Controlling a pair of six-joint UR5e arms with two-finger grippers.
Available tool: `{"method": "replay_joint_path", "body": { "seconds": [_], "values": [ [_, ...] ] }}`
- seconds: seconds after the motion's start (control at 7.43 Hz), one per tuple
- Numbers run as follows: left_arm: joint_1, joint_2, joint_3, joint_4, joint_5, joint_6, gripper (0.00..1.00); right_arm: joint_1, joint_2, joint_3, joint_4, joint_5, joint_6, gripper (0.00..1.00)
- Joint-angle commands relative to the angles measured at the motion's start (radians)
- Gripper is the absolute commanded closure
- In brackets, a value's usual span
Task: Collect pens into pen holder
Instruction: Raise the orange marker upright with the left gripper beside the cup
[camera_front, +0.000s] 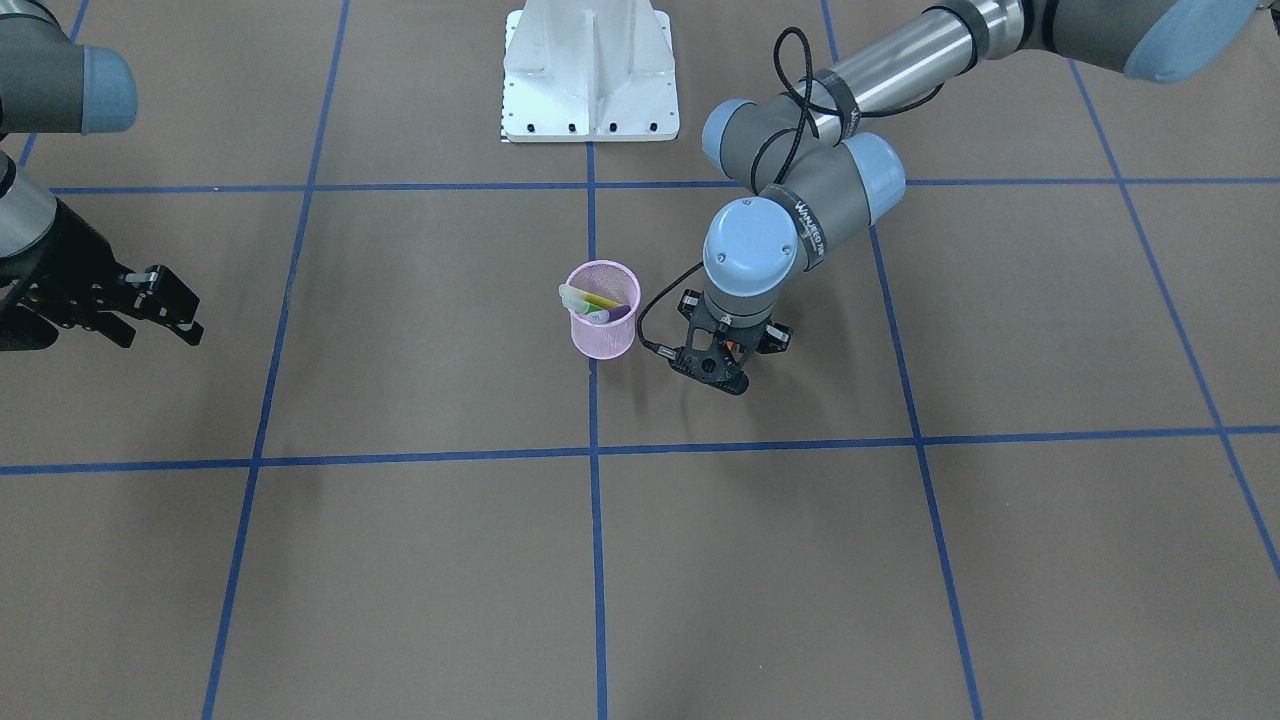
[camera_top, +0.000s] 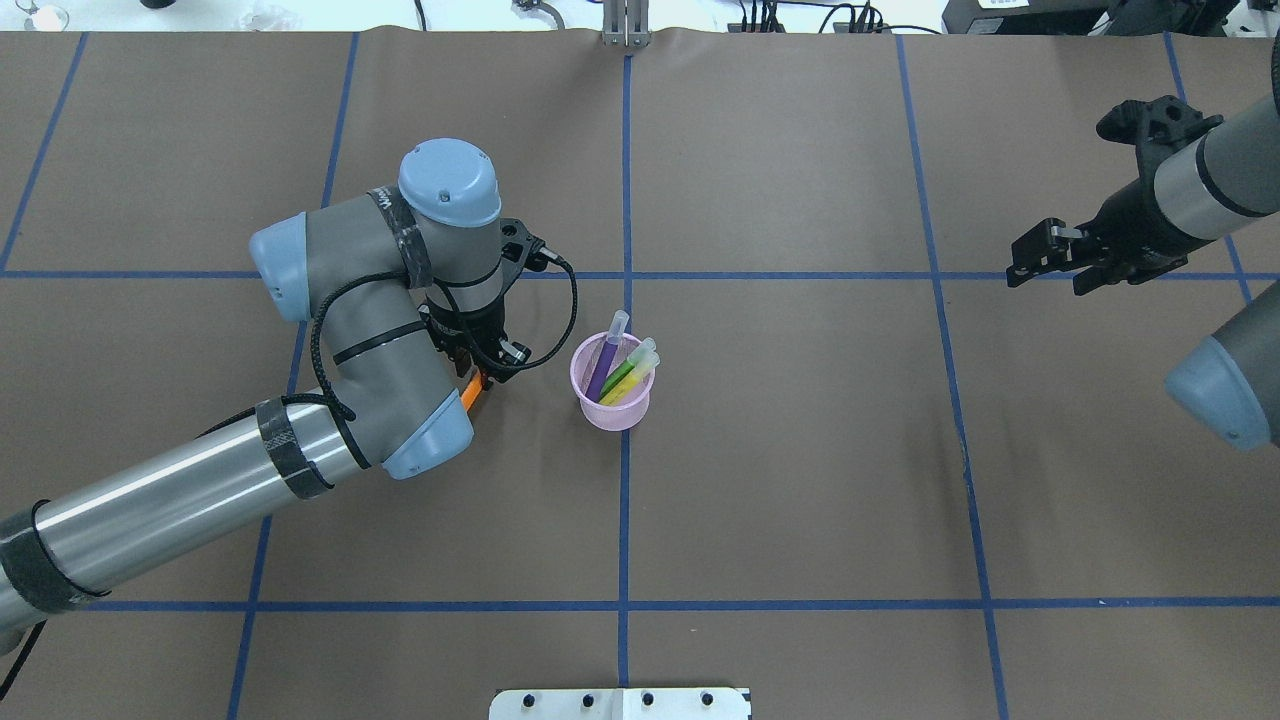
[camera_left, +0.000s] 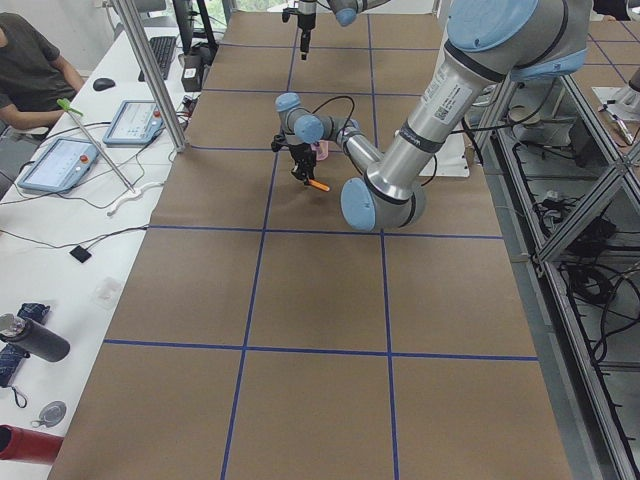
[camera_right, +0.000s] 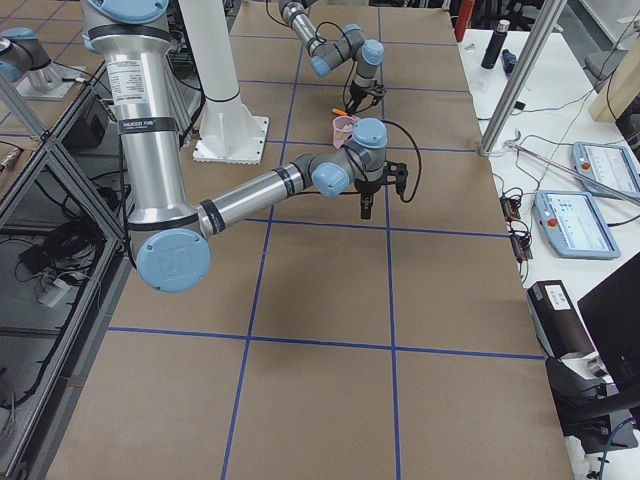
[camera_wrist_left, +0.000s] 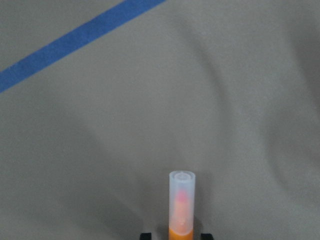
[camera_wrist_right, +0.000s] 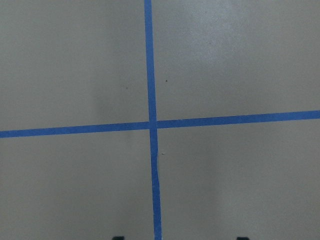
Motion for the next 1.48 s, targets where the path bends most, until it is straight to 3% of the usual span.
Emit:
{"method": "replay_joint_path", "body": {
  "seconds": [0.0, 0.27, 0.4, 0.81, 0.94, 1.21, 1.35],
  "values": [
    [0.000, 0.003, 0.000, 0.001, 0.000, 0.000, 0.62, 0.000, 0.000, -0.001, 0.000, 0.000, 0.000, 0.20],
    [0.000, 0.006, -0.001, 0.000, 0.000, 0.000, 0.81, 0.000, 0.000, -0.003, 0.000, 0.000, 0.000, 0.20],
    [0.000, 0.004, -0.001, 0.001, -0.002, 0.000, 1.00, 0.000, 0.000, -0.001, 0.000, 0.000, 0.000, 0.20],
    [-0.064, -0.005, -0.118, 0.022, -0.012, 0.001, 1.00, 0.000, 0.006, 0.000, 0.000, -0.002, 0.000, 0.20],
    [-0.060, 0.000, -0.211, 0.007, 0.042, -0.041, 1.00, 0.000, 0.006, 0.000, 0.000, -0.003, 0.002, 0.20],
    [0.027, 0.030, -0.374, -0.153, 0.345, -0.277, 1.00, 0.000, 0.009, 0.000, 0.000, -0.006, 0.002, 0.20],
    [0.069, 0.056, -0.420, -0.232, 0.445, -0.299, 1.00, 0.002, 0.009, 0.000, 0.000, -0.008, 0.002, 0.20]
  ]
}}
